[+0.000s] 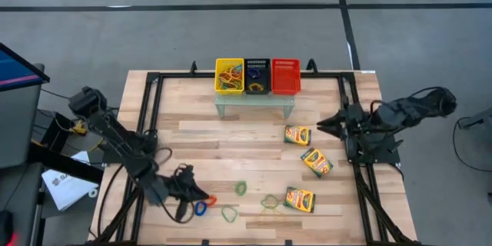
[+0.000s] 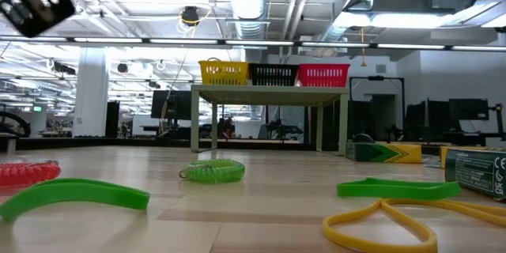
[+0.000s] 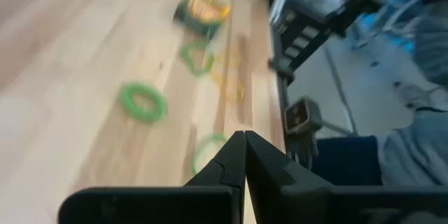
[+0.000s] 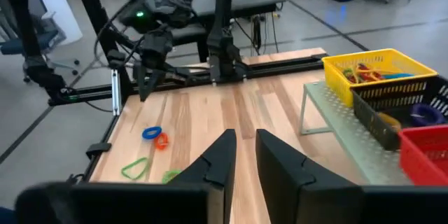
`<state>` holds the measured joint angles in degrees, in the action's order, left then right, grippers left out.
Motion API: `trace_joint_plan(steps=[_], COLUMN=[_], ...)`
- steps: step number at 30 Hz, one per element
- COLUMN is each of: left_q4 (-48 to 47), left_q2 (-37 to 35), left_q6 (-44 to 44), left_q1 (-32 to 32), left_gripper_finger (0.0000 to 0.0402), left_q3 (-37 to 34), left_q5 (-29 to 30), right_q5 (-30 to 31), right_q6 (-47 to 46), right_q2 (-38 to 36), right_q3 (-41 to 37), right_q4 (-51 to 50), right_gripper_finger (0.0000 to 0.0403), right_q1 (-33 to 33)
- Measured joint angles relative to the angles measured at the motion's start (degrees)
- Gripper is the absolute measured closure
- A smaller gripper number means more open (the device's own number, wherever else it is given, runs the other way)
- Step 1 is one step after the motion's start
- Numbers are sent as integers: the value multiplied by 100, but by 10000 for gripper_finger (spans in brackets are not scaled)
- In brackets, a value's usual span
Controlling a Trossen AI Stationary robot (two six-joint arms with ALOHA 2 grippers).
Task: Pick & Place Office Desk Supplies
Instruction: Put the dark blue spring keychain into the black bin on the shelf
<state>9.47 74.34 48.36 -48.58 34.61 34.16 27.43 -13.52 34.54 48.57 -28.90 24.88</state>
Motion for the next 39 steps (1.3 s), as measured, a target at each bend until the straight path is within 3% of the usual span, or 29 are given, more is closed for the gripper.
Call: trace_joint_plan(steps=[6,15,21,33,39], left_q4=[-2065,-3796,-3824,-3431,-3334], left_q2=[624,1111,1335,1358,1531], left_q6=[1828,4004,4089,4109,4034], left_q1=[-196,-258,-258,-81,118], left_gripper_finger=[401,401,380,227,192], left_q3=[974,1053,1051,1051,1053], left_q5=[-479,-2110,-2235,-1917,-1912], right_q5=[128,138,135,119,117], right_q6=[-4,-67,-66,-61,-59], right_q2=[-211,-71,-71,-70,-71], right_q3=[-856,-1003,-1005,-1005,-1005], right_q4=[718,853,841,816,816], right_gripper_finger=[349,349,349,349,349], right_q1=[290,442,436,436,438])
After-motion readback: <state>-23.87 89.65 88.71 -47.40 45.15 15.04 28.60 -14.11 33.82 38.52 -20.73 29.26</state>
